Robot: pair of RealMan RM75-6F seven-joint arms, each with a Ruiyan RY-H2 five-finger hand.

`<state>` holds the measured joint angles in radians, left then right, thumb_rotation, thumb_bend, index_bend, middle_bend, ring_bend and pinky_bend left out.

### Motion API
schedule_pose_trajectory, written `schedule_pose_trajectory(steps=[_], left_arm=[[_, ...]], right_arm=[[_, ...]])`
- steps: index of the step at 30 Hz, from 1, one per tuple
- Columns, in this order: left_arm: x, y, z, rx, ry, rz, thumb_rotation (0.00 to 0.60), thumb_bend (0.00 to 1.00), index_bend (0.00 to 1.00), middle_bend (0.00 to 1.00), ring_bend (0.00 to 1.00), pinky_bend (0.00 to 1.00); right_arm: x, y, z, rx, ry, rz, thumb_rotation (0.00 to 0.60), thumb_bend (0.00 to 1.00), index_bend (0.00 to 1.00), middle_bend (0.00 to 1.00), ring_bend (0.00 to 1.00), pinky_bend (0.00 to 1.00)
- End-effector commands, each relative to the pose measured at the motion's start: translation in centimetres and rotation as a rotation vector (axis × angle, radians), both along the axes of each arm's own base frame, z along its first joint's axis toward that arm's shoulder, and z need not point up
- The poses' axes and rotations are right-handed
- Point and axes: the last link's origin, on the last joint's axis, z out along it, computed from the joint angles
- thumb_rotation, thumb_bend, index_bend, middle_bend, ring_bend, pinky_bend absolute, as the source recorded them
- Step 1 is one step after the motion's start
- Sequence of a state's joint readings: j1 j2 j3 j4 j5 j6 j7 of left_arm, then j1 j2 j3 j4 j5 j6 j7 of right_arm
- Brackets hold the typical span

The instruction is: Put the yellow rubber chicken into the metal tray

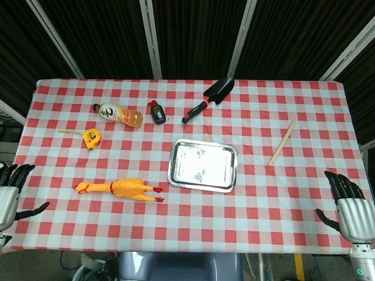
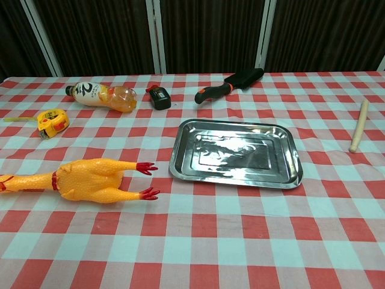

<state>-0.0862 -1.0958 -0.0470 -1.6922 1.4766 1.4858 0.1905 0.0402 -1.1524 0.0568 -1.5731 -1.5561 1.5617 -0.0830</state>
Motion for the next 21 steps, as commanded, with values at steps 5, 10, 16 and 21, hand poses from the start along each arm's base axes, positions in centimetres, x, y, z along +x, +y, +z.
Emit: schedule_pose_trajectory(steps=[5, 10, 16, 21], left_arm=[[0.13, 0.16, -0.26, -0.010, -0.011, -0.014, 0.600, 0.01, 0.14, 0.15, 0.09, 0.09], [0.23, 0.08, -0.35, 0.001, -0.018, -0.026, 0.600, 0.01, 0.14, 0.16, 0.10, 0.09], [0.25, 0.19, -0.31, 0.002, -0.023, -0.031, 0.600, 0.04, 0.16, 0.17, 0.11, 0.09], [0.36, 0.33, -0.54, -0.011, -0.029, -0.034, 0.600, 0.04, 0.20, 0.20, 0.15, 0.11]], right_arm=[[-0.05, 0.08, -0.14, 0.005, -0.005, 0.000, 0.600, 0.23, 0.08, 0.16, 0.14, 0.22], [-0.12, 0.28, -0.16, 0.006, -0.008, 0.004, 0.600, 0.23, 0.08, 0.16, 0.14, 0.22], [-0.35, 0.27, -0.29, 0.007, -0.018, 0.003, 0.600, 0.23, 0.08, 0.16, 0.14, 0.22], [-0.38, 0.20, -0.38, 0.012, -0.020, 0.005, 0.600, 0.23, 0.08, 0.16, 0.14, 0.22]])
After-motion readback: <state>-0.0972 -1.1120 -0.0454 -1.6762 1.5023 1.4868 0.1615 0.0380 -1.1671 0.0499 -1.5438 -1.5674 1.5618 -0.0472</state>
